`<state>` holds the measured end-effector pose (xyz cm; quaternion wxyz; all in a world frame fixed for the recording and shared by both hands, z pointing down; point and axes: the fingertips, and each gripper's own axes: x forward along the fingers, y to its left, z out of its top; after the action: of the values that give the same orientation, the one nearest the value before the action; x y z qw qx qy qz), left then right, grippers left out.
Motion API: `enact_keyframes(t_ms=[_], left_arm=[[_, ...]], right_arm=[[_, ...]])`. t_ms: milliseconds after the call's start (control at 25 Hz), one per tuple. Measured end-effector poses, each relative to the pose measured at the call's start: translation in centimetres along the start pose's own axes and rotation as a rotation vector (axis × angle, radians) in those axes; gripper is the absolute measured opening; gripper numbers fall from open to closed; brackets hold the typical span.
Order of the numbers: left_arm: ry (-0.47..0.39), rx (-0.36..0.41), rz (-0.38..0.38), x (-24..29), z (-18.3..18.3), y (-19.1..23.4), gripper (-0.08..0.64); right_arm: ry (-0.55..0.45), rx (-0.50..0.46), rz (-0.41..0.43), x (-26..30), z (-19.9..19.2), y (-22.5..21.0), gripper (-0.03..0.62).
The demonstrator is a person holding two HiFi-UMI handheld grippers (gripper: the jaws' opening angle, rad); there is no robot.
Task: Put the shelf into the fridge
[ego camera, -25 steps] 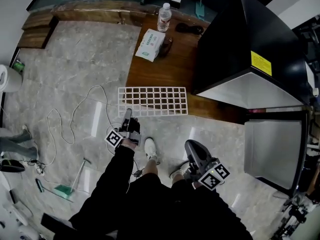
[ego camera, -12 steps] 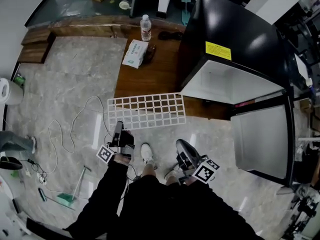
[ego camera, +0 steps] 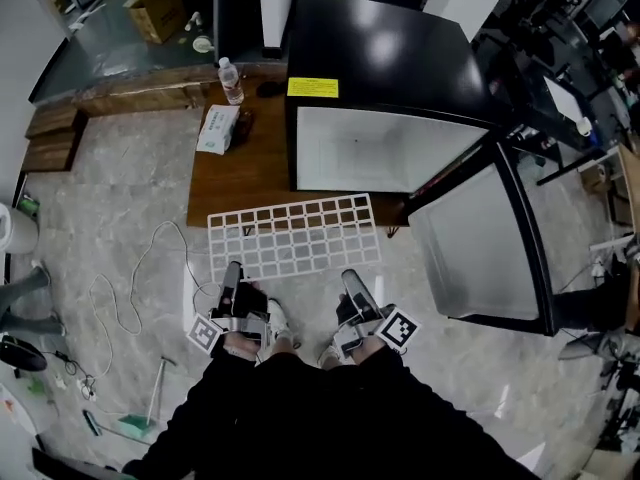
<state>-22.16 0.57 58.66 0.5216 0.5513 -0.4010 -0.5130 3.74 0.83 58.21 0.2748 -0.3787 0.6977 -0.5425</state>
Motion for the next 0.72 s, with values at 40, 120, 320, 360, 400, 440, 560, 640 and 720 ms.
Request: enact_keyframes(t_ms=[40, 120, 320, 360, 400, 440, 560, 640, 720], left_arm=[[0.013, 0.002, 0.000, 0.0, -1.5, -0.4, 0.034], [0.041, 0.011, -0.003, 0.0, -4.3, -1.3, 0.034], [0.102, 0.040, -0.025, 0.5, -10.4, -3.3, 0.034], [0.107, 0.046, -0.025, 0.6, -11.5, -3.6, 0.035], [0.110, 0.053, -0.020, 0.8, -12.6, -4.0, 0.034], [0.113, 0.063, -0.015, 1.0, -13.6, -4.3, 0.034], [0.115, 0.094, 0.000, 2.1, -16.0, -5.4, 0.031], [0.109, 0.118, -0.001, 3.2, -18.0, -6.6, 0.029], [0.108, 0.151, -0.004, 3.8, -19.6, -7.3, 0.029]], right_arm=[[-0.028, 0.016, 0.003, -0.9, 1.2, -0.1, 0.340], [-0.074, 0.036, 0.020, -2.3, 3.7, 0.1, 0.350], [-0.207, 0.034, -0.007, -6.0, 10.0, -0.1, 0.220], [-0.236, 0.046, -0.020, -6.8, 11.2, -0.3, 0.140], [-0.260, 0.061, -0.027, -7.6, 12.2, -0.3, 0.042], [-0.278, 0.078, -0.024, -8.2, 13.2, -0.2, 0.034], [-0.310, 0.128, 0.014, -9.0, 15.9, 1.0, 0.030], [-0.311, 0.137, 0.026, -9.5, 18.2, 1.6, 0.029], [-0.309, 0.135, 0.035, -10.0, 20.1, 1.8, 0.031]])
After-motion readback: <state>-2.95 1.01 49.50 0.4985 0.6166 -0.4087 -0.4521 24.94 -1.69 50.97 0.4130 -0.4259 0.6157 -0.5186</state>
